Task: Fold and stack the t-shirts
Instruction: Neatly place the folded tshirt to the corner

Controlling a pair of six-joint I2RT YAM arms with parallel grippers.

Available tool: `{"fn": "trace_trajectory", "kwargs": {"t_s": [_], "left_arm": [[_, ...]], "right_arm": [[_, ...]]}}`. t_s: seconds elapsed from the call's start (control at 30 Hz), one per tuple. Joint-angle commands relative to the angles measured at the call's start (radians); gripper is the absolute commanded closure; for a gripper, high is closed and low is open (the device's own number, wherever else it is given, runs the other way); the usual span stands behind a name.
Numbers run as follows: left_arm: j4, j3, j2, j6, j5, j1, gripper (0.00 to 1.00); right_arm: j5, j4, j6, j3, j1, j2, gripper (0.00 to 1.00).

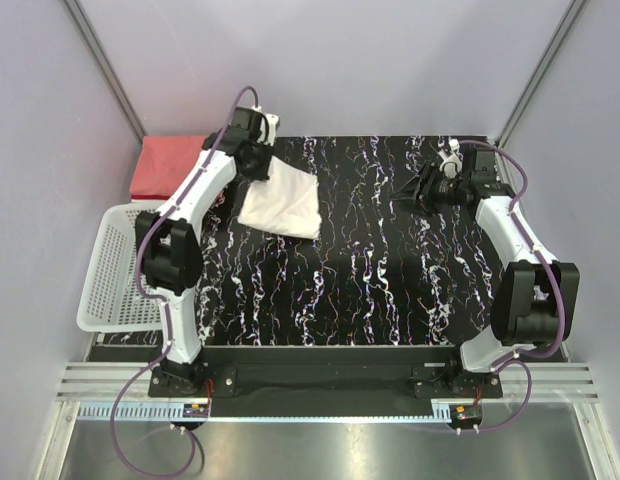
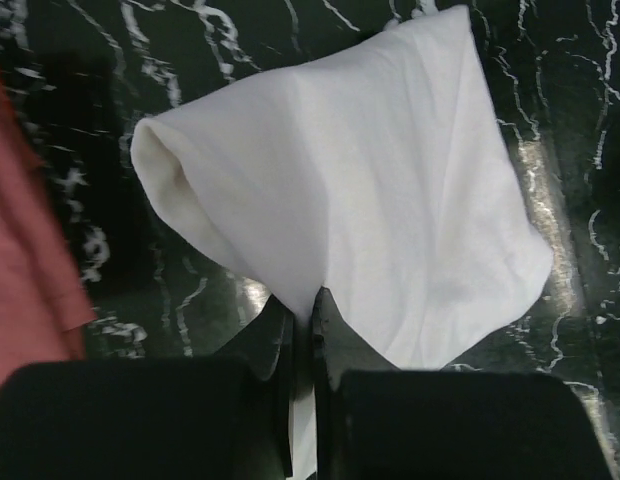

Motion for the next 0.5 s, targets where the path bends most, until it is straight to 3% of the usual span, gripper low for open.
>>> {"fn": "trace_trajectory", "kwargs": {"t_s": [0.0, 0.27, 0.47], "left_arm": [[-0.013, 0.108, -0.126, 0.138, -0.115, 0.022, 1.00], [-0.098, 0.321, -0.143, 0.257, -0.130, 0.106, 1.00], [-0.096, 0.366, -0.154, 0.346, -0.139, 0.167, 1.00]], "right_arm": [[-0.033, 0.018, 0.007, 0.051, -0.005, -0.034, 0.48], [-0.046, 0.018, -0.004, 0.054, -0.005, -0.039, 0.48], [-0.059, 0.021, -0.008, 0.073, -0.005, -0.025, 0.48]]}}
